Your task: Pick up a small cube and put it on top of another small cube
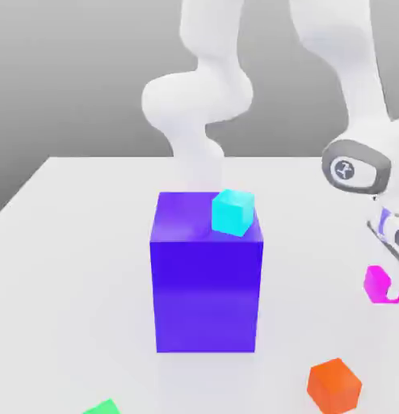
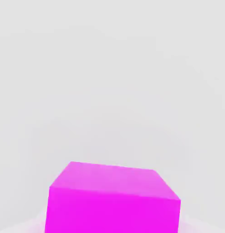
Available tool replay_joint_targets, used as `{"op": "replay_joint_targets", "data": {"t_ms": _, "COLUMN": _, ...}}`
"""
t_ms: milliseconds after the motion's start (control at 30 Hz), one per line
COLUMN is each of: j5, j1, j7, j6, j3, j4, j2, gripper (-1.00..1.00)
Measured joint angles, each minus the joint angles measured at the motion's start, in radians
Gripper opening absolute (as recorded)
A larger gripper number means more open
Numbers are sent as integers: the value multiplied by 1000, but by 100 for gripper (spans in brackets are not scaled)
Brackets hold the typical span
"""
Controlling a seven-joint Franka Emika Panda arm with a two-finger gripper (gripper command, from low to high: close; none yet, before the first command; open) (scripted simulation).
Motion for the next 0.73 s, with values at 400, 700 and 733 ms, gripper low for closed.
{"op": "replay_joint_targets", "data": {"t_ms": 400, "j5": 166, "j1": -325, "j7": 176, "j6": -163, "j3": -324, "j4": 203, "j2": 48, "gripper": -100}}
{"op": "replay_joint_targets", "data": {"t_ms": 700, "j5": 283, "j1": -469, "j7": 204, "j6": -120, "j3": -388, "j4": 319, "j2": 212, "gripper": 100}}
{"op": "replay_joint_targets", "data": {"t_ms": 733, "j5": 283, "j1": -469, "j7": 204, "j6": -120, "j3": -388, "j4": 319, "j2": 212, "gripper": 100}}
